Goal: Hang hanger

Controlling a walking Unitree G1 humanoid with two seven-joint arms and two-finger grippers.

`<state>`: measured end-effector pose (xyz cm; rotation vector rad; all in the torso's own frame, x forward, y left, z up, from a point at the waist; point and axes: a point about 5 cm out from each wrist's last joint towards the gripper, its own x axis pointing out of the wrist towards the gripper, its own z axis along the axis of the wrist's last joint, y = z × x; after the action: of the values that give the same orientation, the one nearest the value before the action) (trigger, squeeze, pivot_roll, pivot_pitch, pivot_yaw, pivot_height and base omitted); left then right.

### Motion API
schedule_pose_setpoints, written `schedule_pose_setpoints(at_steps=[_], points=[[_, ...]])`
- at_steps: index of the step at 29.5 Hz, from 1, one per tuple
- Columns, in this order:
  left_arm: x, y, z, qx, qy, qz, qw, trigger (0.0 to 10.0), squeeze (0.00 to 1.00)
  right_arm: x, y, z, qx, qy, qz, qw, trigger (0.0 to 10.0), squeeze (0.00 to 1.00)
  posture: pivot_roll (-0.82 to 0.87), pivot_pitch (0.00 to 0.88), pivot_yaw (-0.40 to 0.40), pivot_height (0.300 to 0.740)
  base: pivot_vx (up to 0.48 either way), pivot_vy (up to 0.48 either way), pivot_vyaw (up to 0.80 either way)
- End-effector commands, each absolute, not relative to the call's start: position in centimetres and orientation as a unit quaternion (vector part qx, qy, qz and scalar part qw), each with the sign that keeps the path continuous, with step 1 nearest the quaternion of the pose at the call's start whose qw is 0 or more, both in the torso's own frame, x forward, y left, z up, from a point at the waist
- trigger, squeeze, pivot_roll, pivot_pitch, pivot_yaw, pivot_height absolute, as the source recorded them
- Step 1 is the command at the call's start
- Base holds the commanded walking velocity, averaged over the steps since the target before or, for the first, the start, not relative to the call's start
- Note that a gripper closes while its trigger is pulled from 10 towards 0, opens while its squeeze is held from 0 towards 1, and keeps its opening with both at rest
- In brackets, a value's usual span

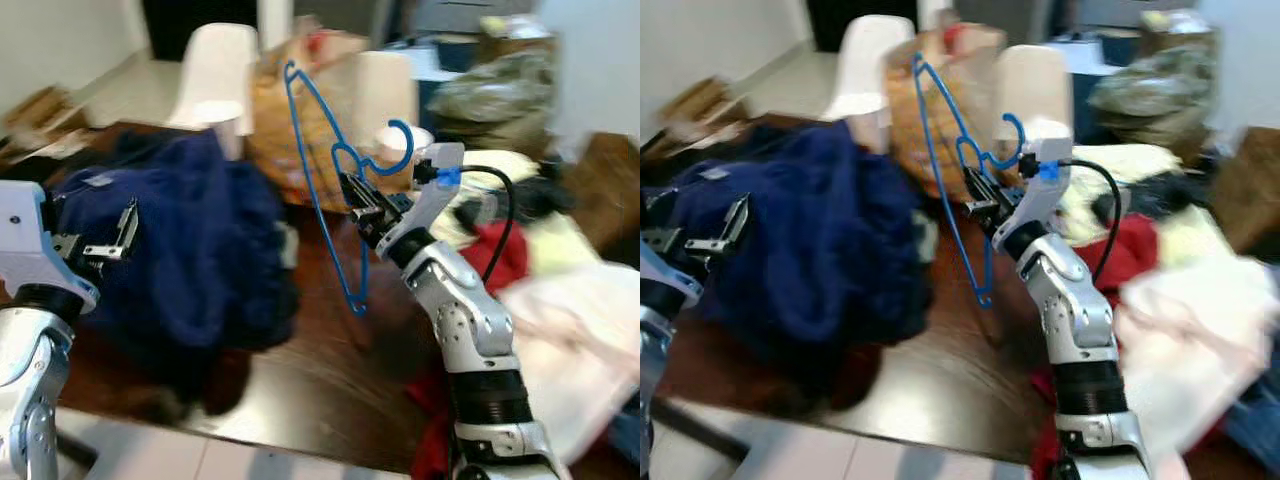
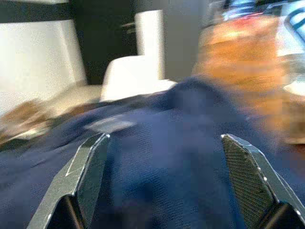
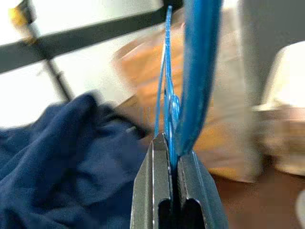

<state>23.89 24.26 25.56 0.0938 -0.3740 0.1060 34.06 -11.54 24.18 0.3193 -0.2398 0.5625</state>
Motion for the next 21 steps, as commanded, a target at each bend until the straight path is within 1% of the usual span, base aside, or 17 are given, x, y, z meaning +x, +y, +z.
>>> schedule_pose_setpoints(at_steps=[1,2,3,4,6,7,8,10,11,12,13,14,17,18,19,21], points=[[23.3,25.1,25.5,0.05,-0.186,0.073,0.979,10.0,0.0,33.6,-10.9,25.0,0.175,-0.133,0.305,0.927,10.0,0.0,0.01,0.109,-0.03,0.74,0.0,0.0,0.0],[23.3,25.1,25.5,0.05,-0.186,0.073,0.979,10.0,0.0,33.6,-10.9,25.0,0.175,-0.133,0.305,0.927,10.0,0.0,0.01,0.109,-0.03,0.74,0.0,0.0,0.0],[23.2,25.2,25.6,0.051,-0.187,0.078,0.978,10.0,0.0,33.5,-10.9,25.3,0.188,-0.14,0.313,0.92,10.0,0.0,0.01,0.109,-0.03,0.74,0.0,0.0,0.0],[23.1,25.4,25.6,0.05,-0.19,0.082,0.977,10.0,0.0,33.3,-10.9,25.8,0.22,-0.148,0.327,0.907,10.0,0.0,0.01,0.111,-0.031,0.74,0.0,0.0,0.0],[23.1,25.4,25.6,0.05,-0.19,0.082,0.977,10.0,0.0,33.3,-10.9,25.8,0.22,-0.148,0.327,0.907,10.0,0.0,0.01,0.111,-0.031,0.74,0.0,0.0,0.0],[23.0,25.5,25.7,0.049,-0.192,0.085,0.977,10.0,0.0,33.1,-11.0,26.3,0.247,-0.156,0.338,0.895,10.0,0.0,0.01,0.111,-0.03,0.74,0.0,0.0,0.0],[22.9,25.6,25.6,0.048,-0.192,0.089,0.976,10.0,0.0,33.2,-11.3,26.6,0.265,-0.158,0.336,0.89,10.0,0.0,0.01,0.113,-0.029,0.74,0.0,0.0,0.0],[22.8,26.1,25.4,0.044,-0.19,0.1,0.976,10.0,0.0,33.8,-11.9,26.6,0.251,-0.152,0.307,0.905,10.0,0.0,0.0,0.112,-0.028,0.74,0.0,0.0,0.0],[22.8,26.1,25.4,0.044,-0.19,0.1,0.976,10.0,0.0,33.8,-11.9,26.6,0.251,-0.152,0.307,0.905,10.0,0.0,0.0,0.112,-0.028,0.74,0.0,0.0,0.0],[22.6,26.8,25.2,0.038,-0.185,0.116,0.975,10.0,0.0,34.3,-12.2,26.1,0.222,-0.136,0.28,0.924,10.0,0.0,0.0,0.115,-0.026,0.74,0.0,0.0,0.0],[22.6,26.8,25.2,0.038,-0.185,0.116,0.975,10.0,0.0,34.3,-12.2,26.1,0.222,-0.136,0.28,0.924,10.0,0.0,0.0,0.115,-0.026,0.74,0.0,0.0,0.0],[22.4,27.6,24.9,0.044,-0.18,0.137,0.973,10.0,0.0,34.5,-12.3,25.7,0.205,-0.125,0.269,0.933,10.0,0.0,0.01,0.116,-0.026,0.74,0.0,0.0,0.0],[22.2,28.1,24.7,0.049,-0.176,0.153,0.971,10.0,0.0,34.6,-12.3,25.5,0.194,-0.117,0.262,0.938,10.0,0.0,0.0,0.116,-0.026,0.74,0.0,0.0,0.0],[21.9,29.2,24.3,0.054,-0.165,0.182,0.968,10.0,0.0,34.6,-12.4,25.3,0.19,-0.115,0.259,0.94,10.0,0.0,0.0,0.117,-0.026,0.74,0.0,0.0,0.0],[21.9,29.2,24.3,0.054,-0.165,0.182,0.968,10.0,0.0,34.6,-12.4,25.3,0.19,-0.115,0.259,0.94,10.0,0.0,0.0,0.117,-0.026,0.74,0.0,0.0,0.0],[21.4,30.7,23.9,0.066,-0.151,0.218,0.962,10.0,0.0,34.6,-12.5,25.2,0.189,-0.116,0.256,0.941,10.0,0.0,0.0,0.12,-0.026,0.74,0.0,0.0,0.0]])
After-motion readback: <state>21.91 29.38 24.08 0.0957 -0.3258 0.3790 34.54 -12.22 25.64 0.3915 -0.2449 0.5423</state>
